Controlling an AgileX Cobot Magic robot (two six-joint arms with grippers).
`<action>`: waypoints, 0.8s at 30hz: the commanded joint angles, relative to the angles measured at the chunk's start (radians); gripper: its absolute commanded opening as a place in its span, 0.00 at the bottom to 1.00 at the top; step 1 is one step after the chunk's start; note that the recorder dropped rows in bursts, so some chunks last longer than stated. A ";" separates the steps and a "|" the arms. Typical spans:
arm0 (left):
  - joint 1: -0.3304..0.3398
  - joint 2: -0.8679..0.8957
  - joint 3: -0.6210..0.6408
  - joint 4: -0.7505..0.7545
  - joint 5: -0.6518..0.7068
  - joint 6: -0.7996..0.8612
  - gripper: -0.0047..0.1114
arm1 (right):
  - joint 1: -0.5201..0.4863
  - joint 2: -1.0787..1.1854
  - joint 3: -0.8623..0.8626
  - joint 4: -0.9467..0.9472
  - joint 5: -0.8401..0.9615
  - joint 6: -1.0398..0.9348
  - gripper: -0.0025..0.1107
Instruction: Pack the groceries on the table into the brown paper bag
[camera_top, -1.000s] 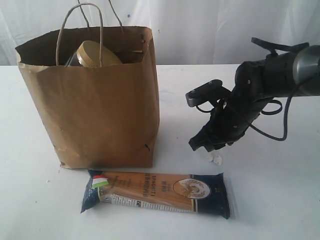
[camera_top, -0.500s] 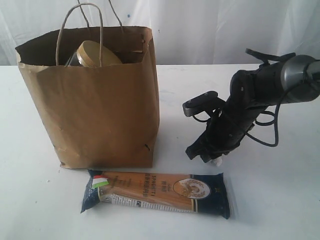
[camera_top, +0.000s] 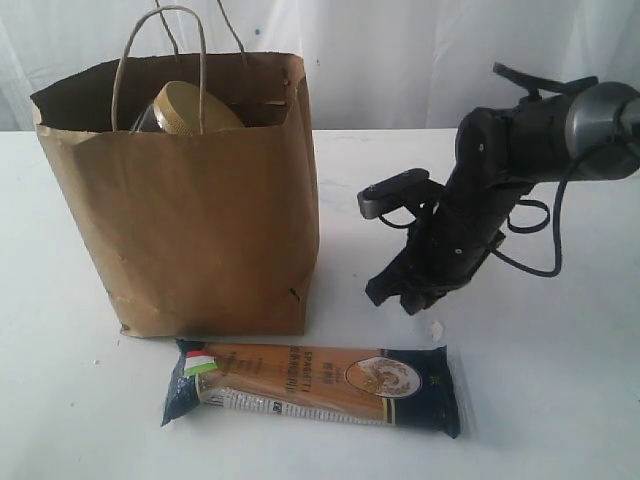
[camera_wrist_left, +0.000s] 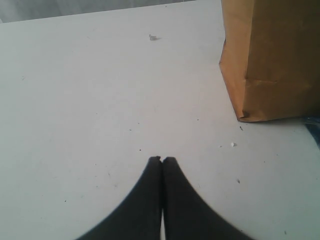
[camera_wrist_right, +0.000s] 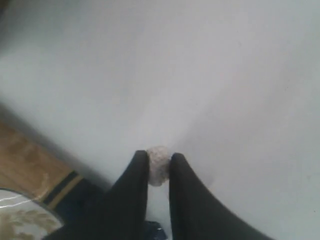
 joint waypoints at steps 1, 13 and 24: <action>-0.007 -0.004 0.000 -0.004 0.000 0.001 0.04 | 0.066 -0.071 -0.010 0.061 0.051 -0.012 0.02; -0.007 -0.004 0.000 -0.004 0.000 0.001 0.04 | 0.291 -0.248 0.095 0.164 0.103 -0.004 0.02; -0.007 -0.004 0.000 -0.004 0.000 0.001 0.04 | 0.332 -0.637 0.103 0.209 -0.297 -0.004 0.02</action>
